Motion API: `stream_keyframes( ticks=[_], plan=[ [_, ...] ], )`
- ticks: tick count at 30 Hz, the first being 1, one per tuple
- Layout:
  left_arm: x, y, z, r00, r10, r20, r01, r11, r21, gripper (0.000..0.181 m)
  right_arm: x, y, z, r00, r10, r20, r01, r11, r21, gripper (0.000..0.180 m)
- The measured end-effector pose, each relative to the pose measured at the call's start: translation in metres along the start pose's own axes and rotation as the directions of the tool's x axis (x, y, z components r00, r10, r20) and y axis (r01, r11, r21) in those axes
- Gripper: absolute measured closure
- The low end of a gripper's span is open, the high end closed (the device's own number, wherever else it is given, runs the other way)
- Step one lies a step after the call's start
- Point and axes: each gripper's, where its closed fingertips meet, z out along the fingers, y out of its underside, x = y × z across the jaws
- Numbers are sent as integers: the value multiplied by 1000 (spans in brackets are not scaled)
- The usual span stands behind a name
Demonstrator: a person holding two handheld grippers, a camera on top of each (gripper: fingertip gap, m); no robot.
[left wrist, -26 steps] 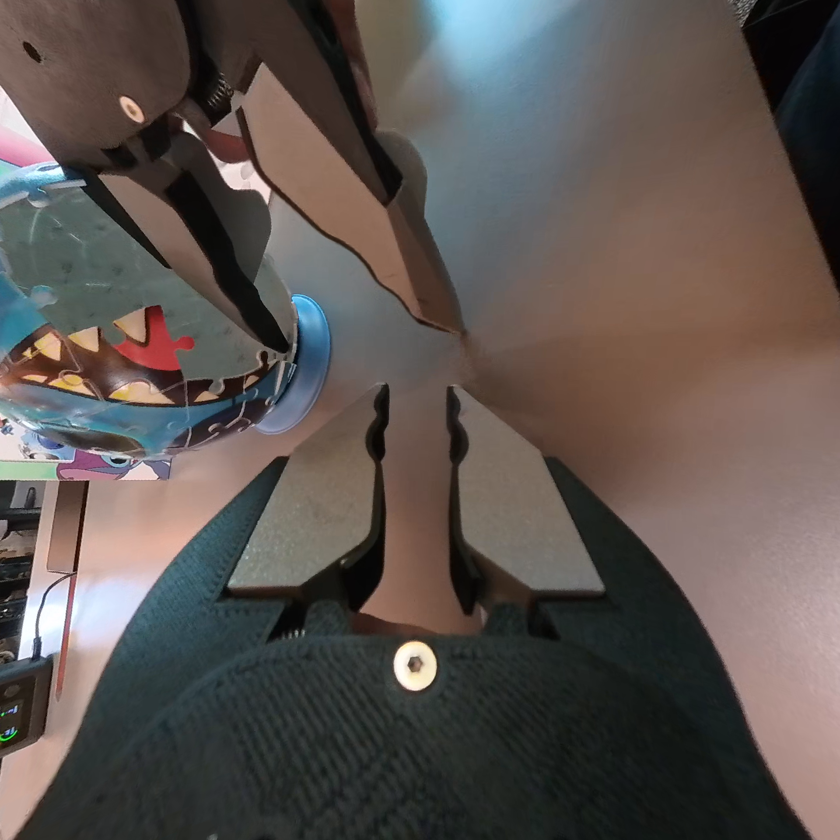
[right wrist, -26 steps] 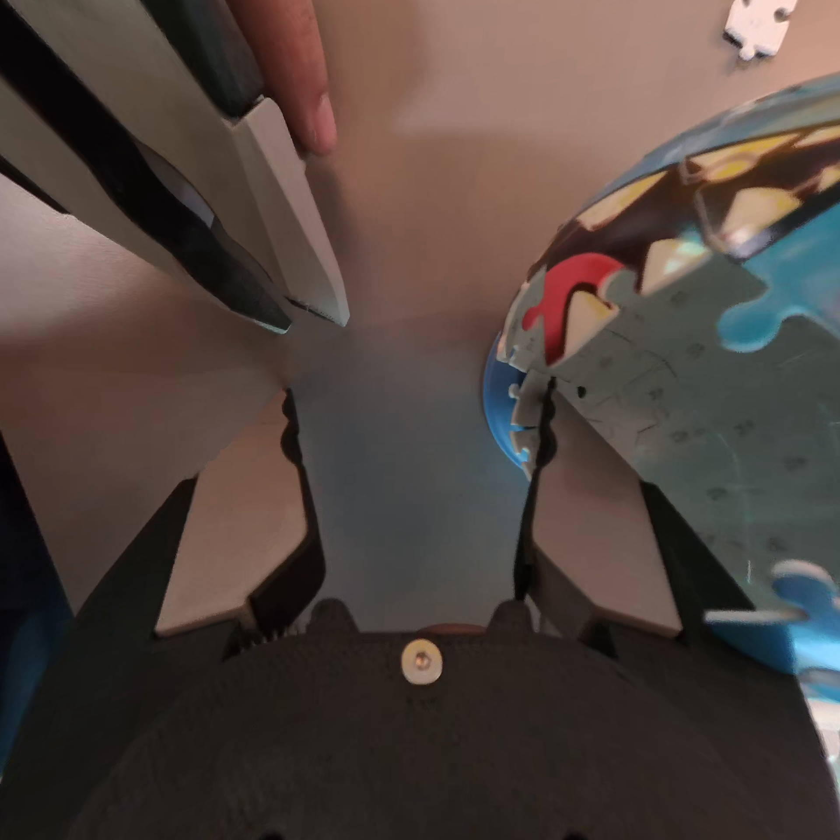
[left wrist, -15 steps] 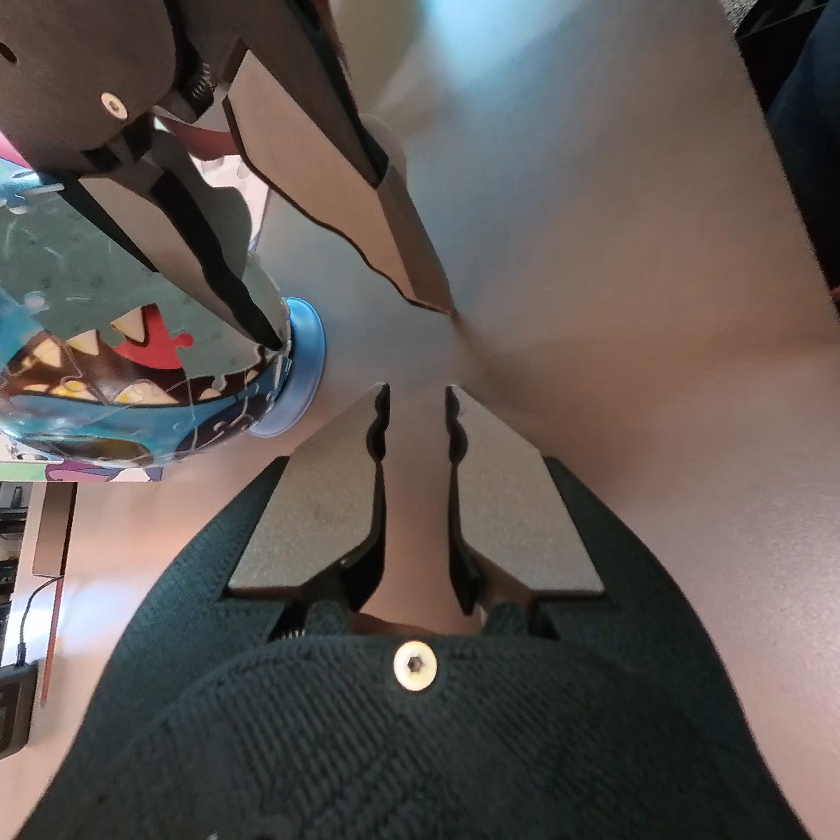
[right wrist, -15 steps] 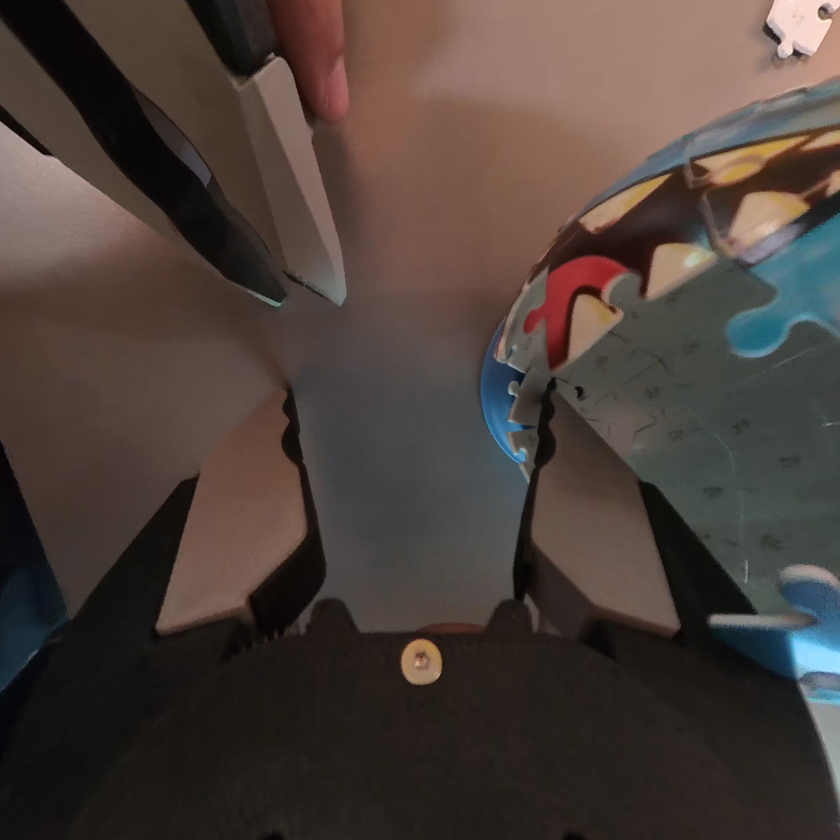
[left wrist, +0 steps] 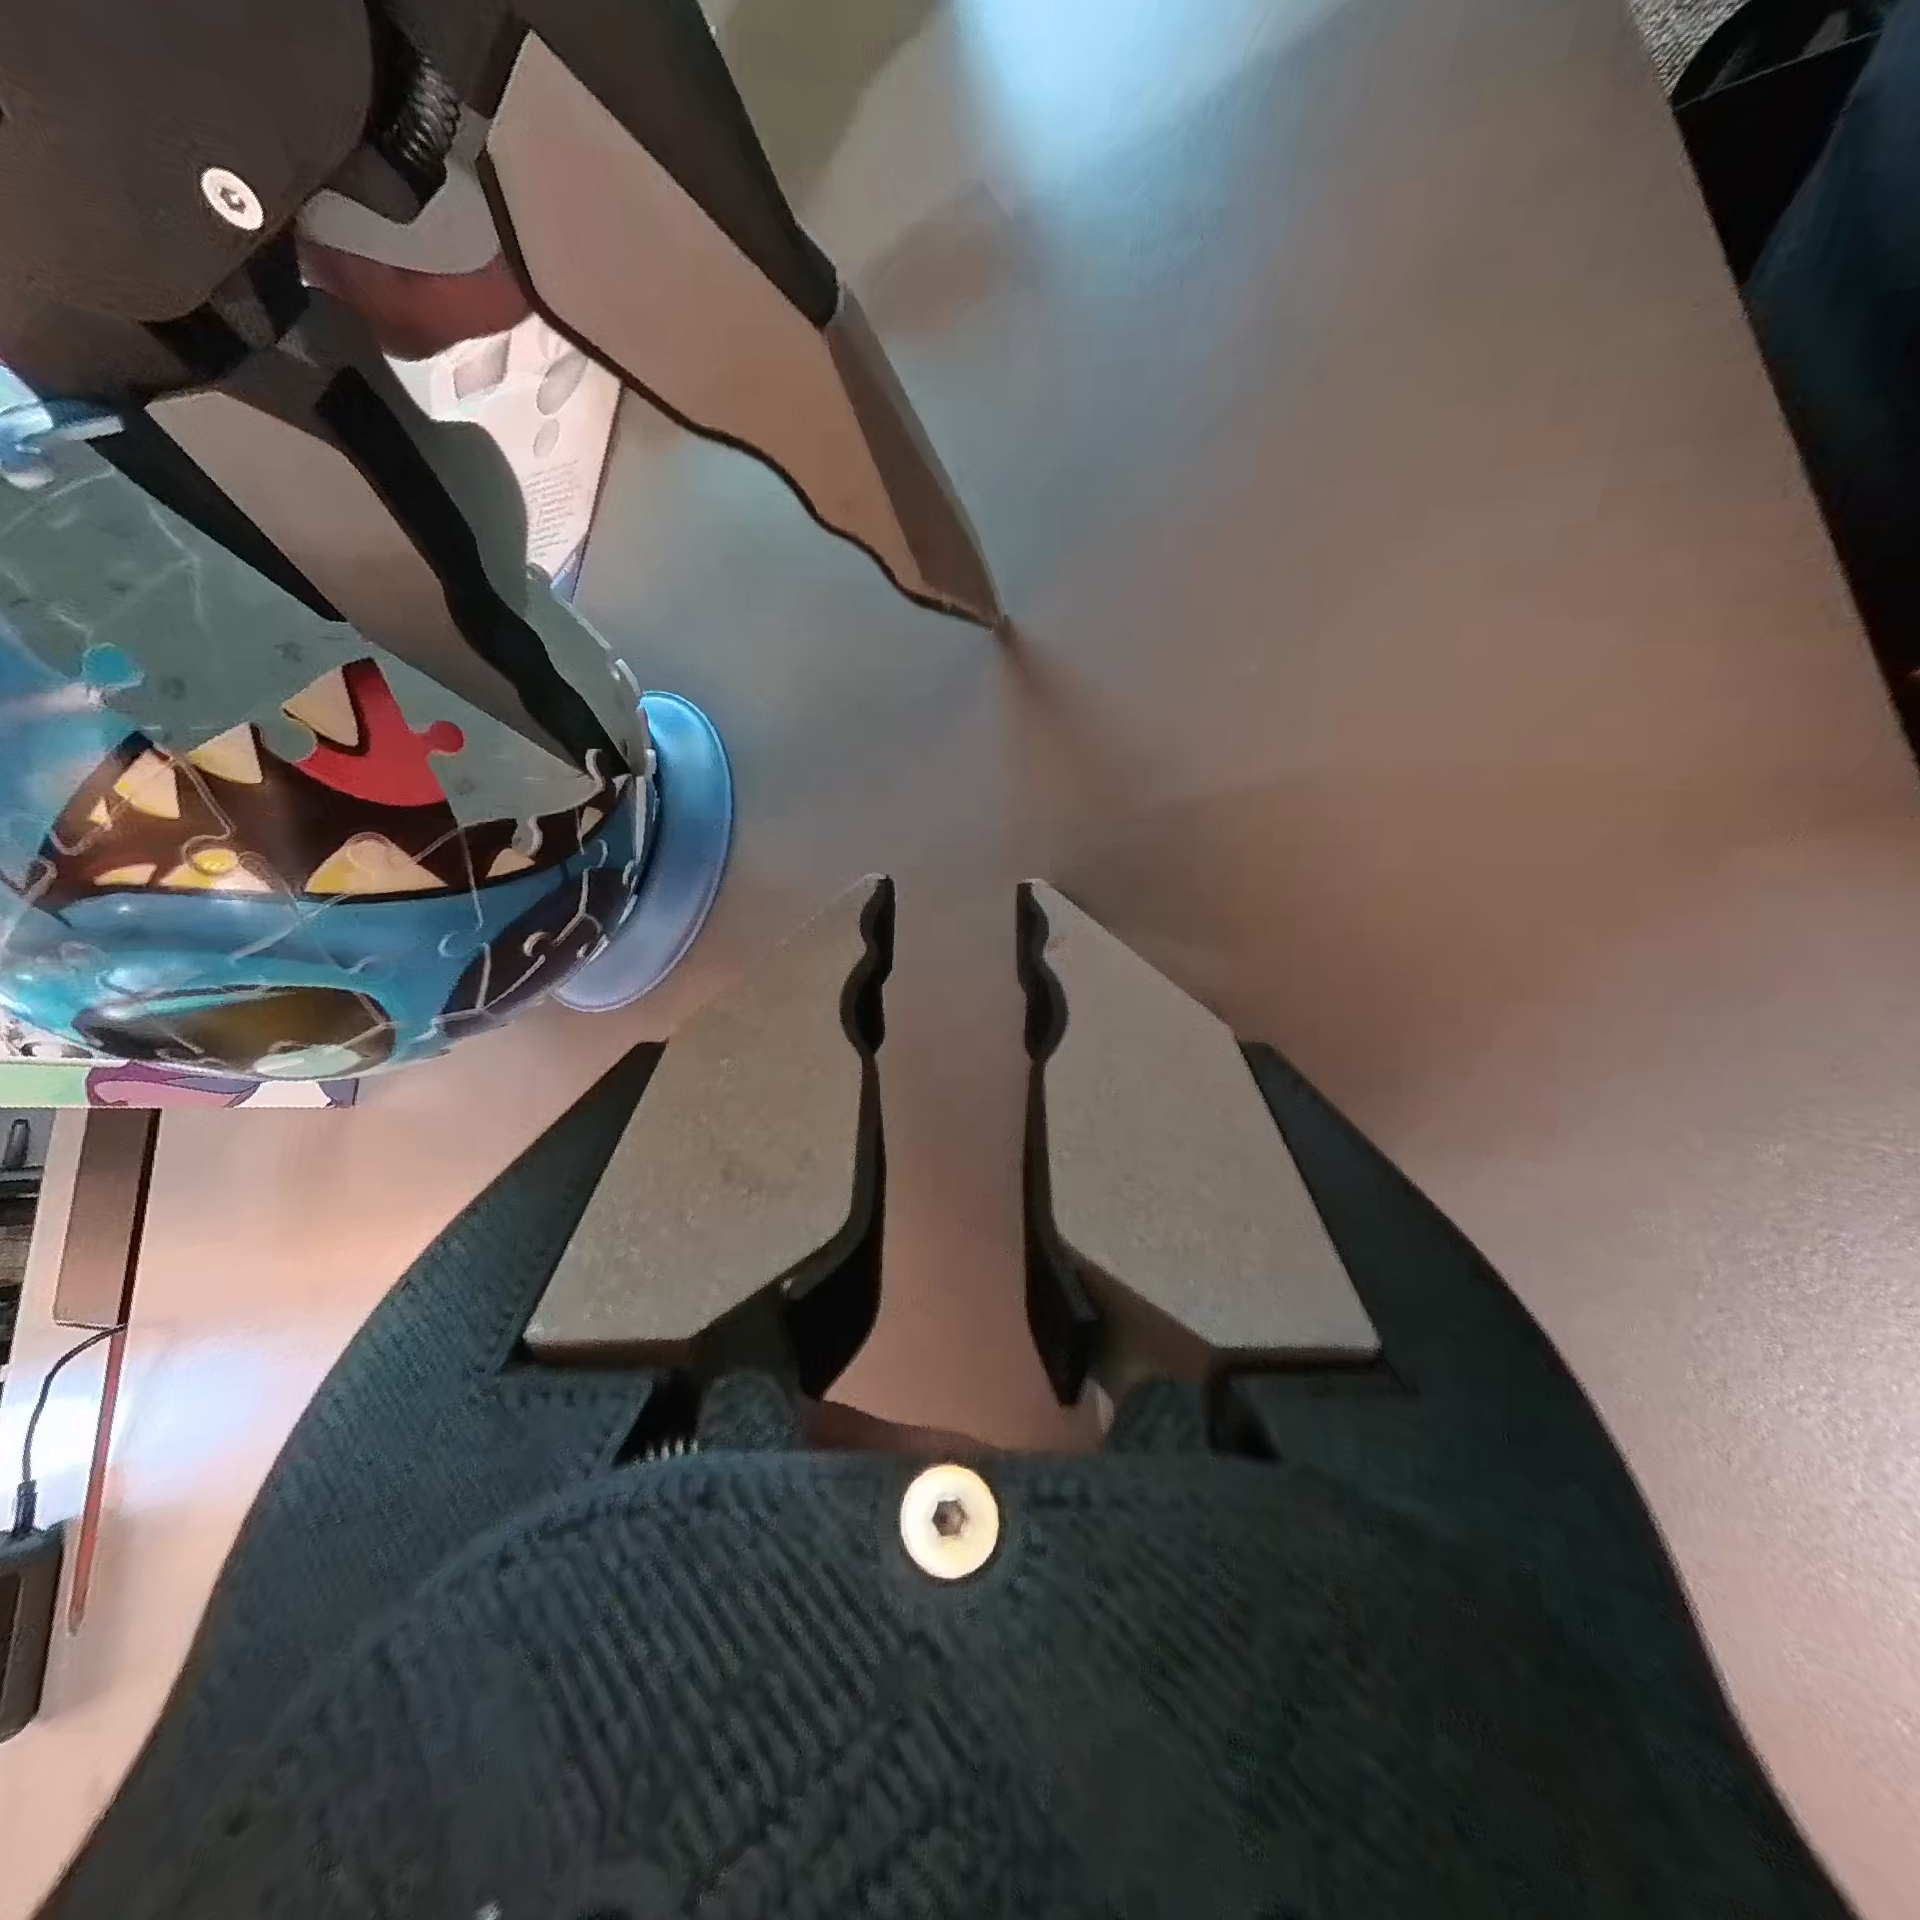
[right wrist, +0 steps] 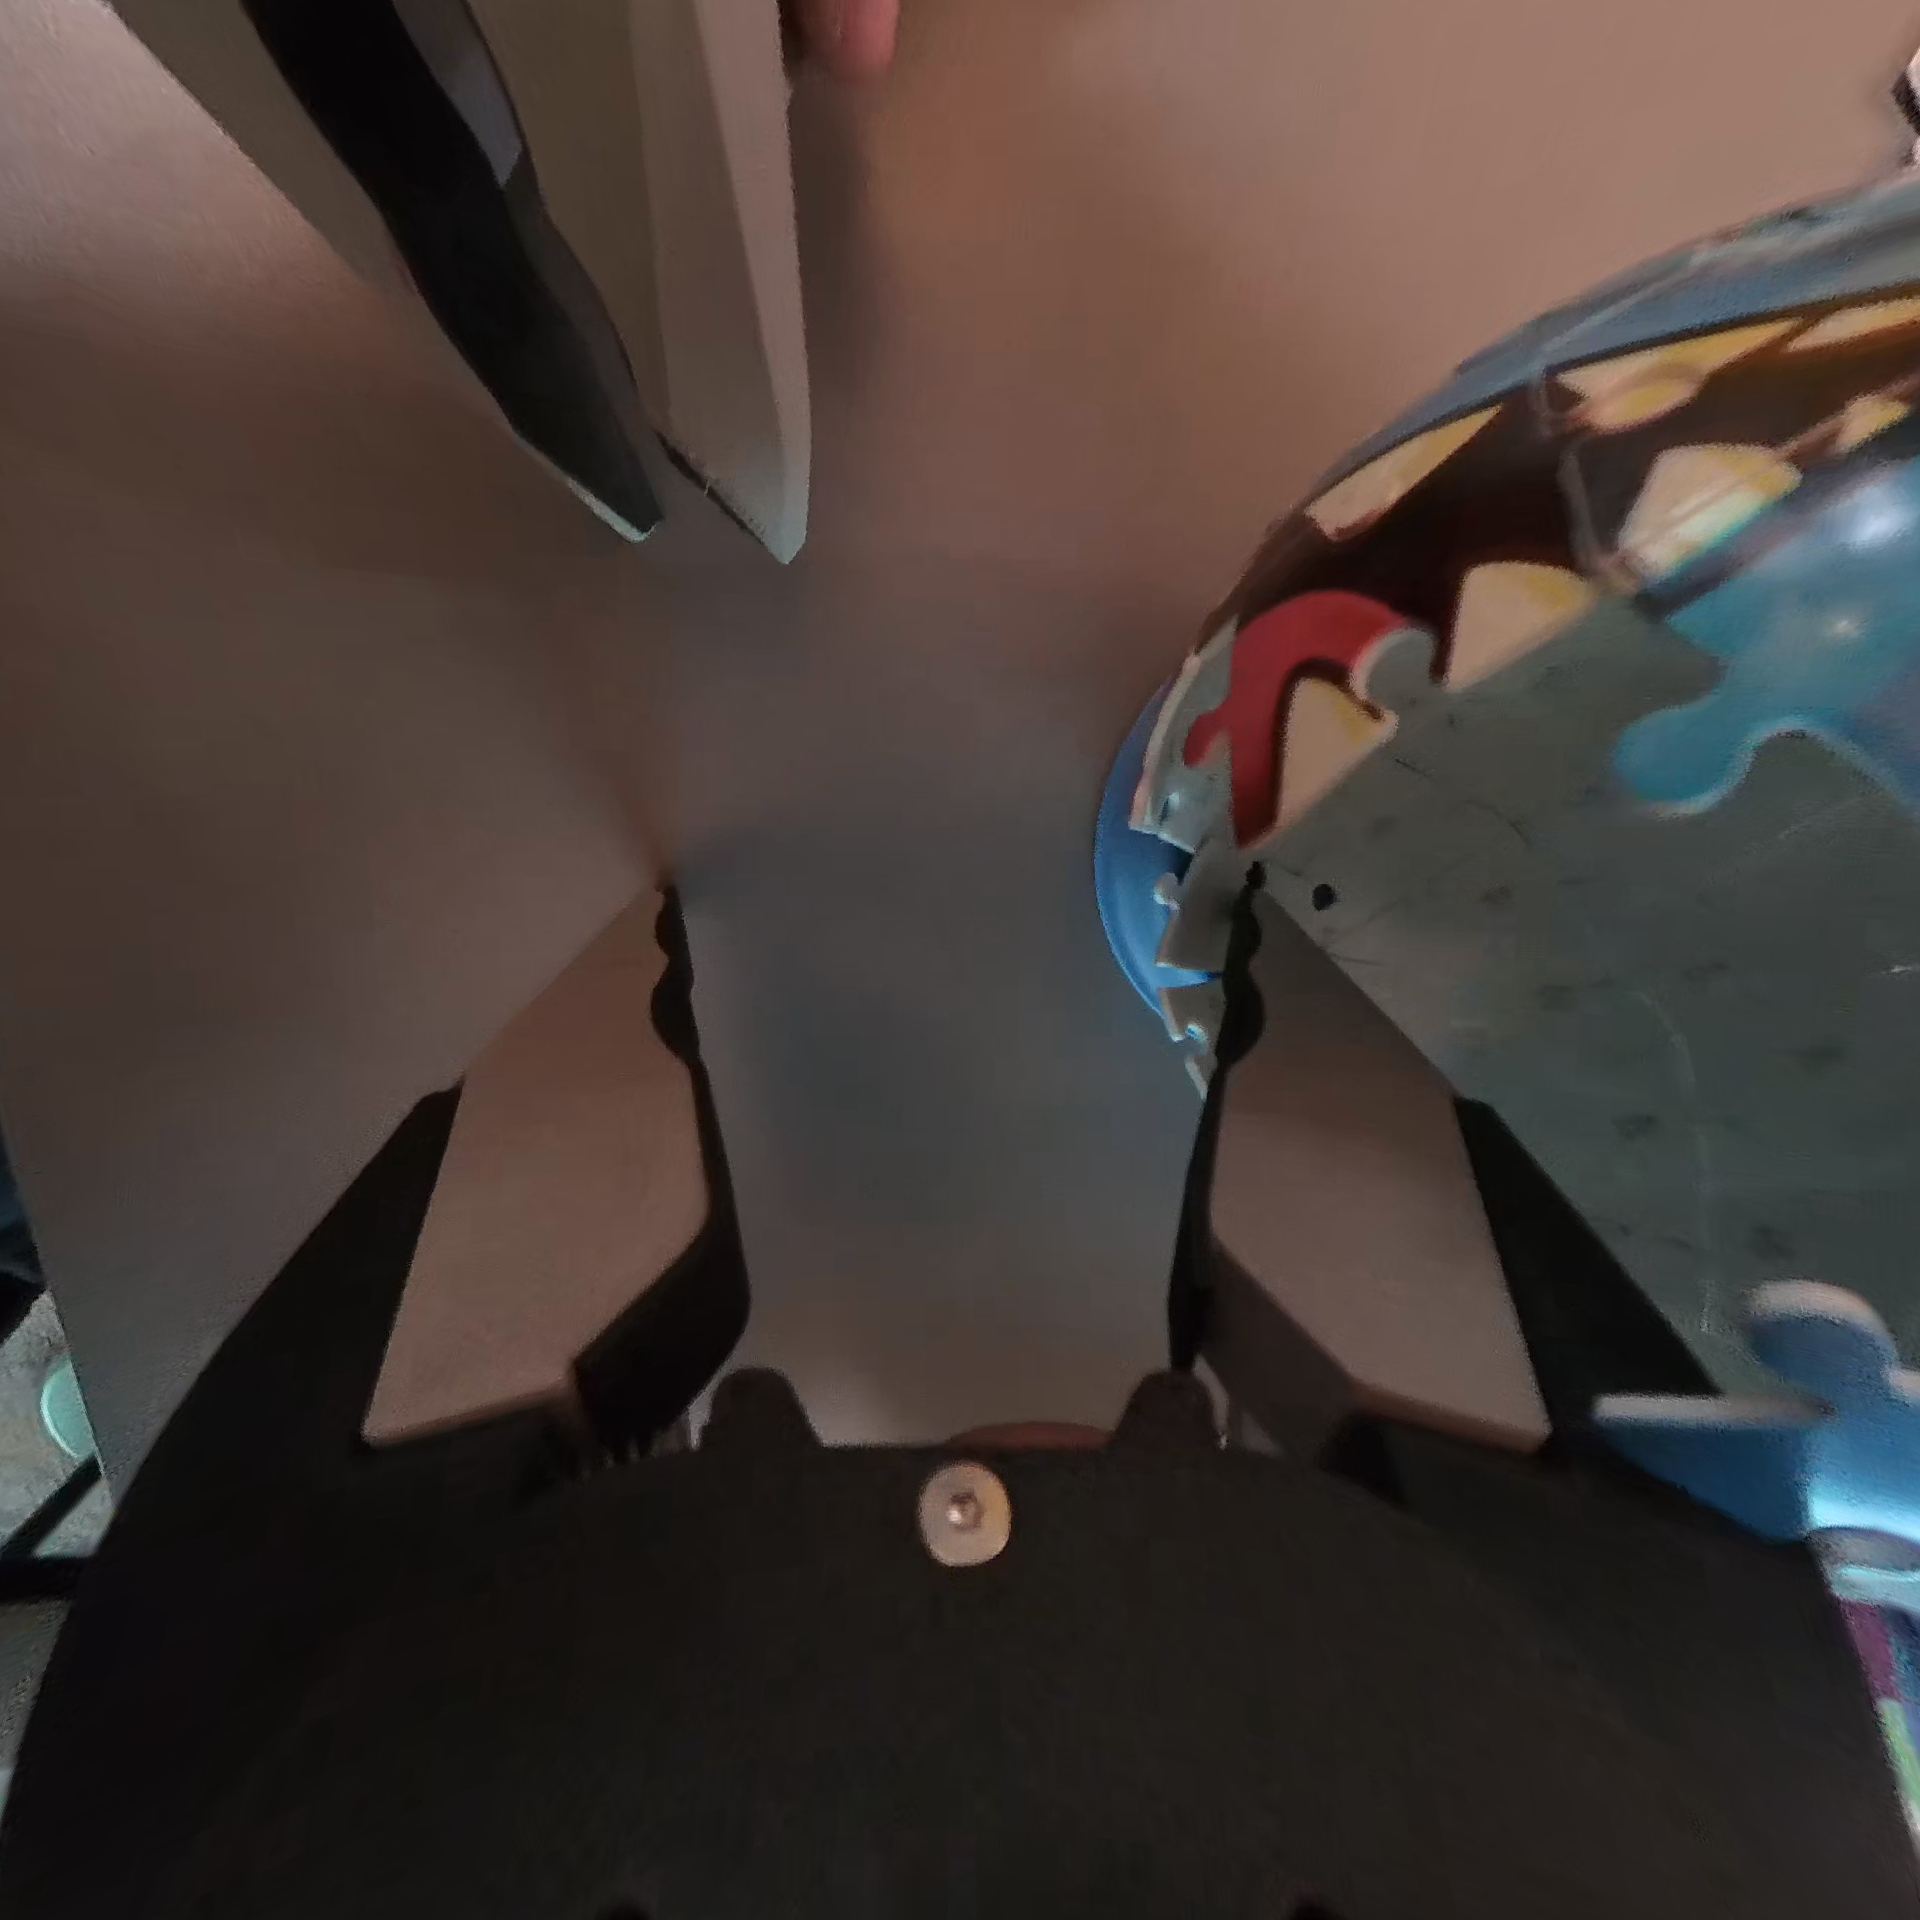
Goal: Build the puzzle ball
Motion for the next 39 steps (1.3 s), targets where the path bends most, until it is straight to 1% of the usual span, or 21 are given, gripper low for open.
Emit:
stream_keyframes(
  ticks=[1,9,15,22,31,32,36,39],
  plan=[
    [0,0,0,1000,3,2,-3,1000,-1,160,0,1,0,1000,-14,1,14,1000,-10,80],
    [-1,0,0,1000,-9,-3,9,1000,4,159,0,7,-4,997,-77,19,77,996,-32,82],
    [-1,0,1,1000,-16,-4,16,1000,7,159,-2,10,-5,994,-104,34,105,993,-48,80],
    [-1,0,1,1000,-13,-2,13,1000,6,159,-1,13,-7,989,-143,47,146,987,-67,84],
    [-1,0,1,1000,-25,-9,25,1000,10,159,-7,16,-8,981,-179,79,184,981,-60,75],
    [-1,0,0,1000,-24,-9,24,1000,10,160,-7,16,-8,980,-185,75,190,980,-63,76],
    [-1,1,0,1000,-25,-8,25,1000,10,159,-5,15,-13,977,-203,72,207,976,-61,90],
    [-1,1,0,1000,-25,-8,25,1000,10,159,-6,14,-13,973,-214,82,219,974,-55,92]
  ],
)
